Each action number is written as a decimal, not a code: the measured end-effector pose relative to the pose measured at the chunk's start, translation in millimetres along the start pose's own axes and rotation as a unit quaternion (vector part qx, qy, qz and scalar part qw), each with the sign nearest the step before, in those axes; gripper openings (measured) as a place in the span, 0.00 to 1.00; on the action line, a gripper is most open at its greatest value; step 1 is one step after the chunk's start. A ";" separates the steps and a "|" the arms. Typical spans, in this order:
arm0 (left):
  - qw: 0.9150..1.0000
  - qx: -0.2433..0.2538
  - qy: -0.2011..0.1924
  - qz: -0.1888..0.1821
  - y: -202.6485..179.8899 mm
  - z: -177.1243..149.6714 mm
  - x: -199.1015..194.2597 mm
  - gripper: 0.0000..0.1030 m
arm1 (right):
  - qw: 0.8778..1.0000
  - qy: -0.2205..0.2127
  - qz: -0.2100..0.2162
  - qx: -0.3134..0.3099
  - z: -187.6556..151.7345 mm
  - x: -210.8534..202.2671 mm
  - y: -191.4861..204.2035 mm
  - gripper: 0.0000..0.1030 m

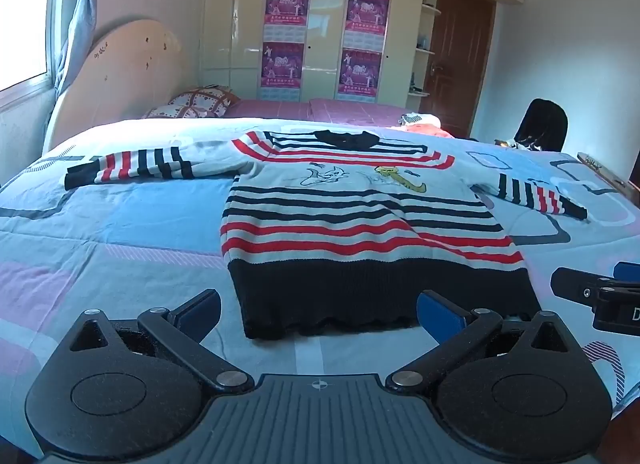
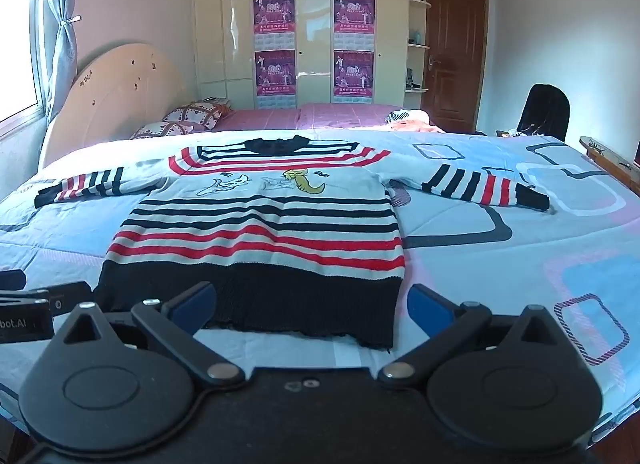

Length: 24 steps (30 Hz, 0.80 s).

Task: Fold small clothes

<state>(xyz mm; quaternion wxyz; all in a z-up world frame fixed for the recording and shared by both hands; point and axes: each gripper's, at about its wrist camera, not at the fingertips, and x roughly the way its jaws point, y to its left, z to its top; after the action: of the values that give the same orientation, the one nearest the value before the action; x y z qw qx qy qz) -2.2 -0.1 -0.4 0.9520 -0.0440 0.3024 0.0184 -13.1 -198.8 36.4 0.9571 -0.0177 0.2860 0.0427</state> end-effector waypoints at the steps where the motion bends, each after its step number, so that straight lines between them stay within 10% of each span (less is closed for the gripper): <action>1: 1.000 0.000 0.000 -0.001 0.2 0.2 0.0 1.00 | 1.000 0.000 0.000 0.000 -0.2 0.1 0.4 0.99; 24: 1.000 0.002 -0.002 0.000 2.3 0.5 2.6 1.00 | 1.000 -0.001 -0.003 0.001 1.9 0.0 0.5 0.99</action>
<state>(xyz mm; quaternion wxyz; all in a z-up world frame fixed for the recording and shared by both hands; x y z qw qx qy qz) 0.1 2.3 -1.6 0.9528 -0.0424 0.3001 0.0181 -12.1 -198.2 38.0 0.9575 -0.0173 0.2853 0.0390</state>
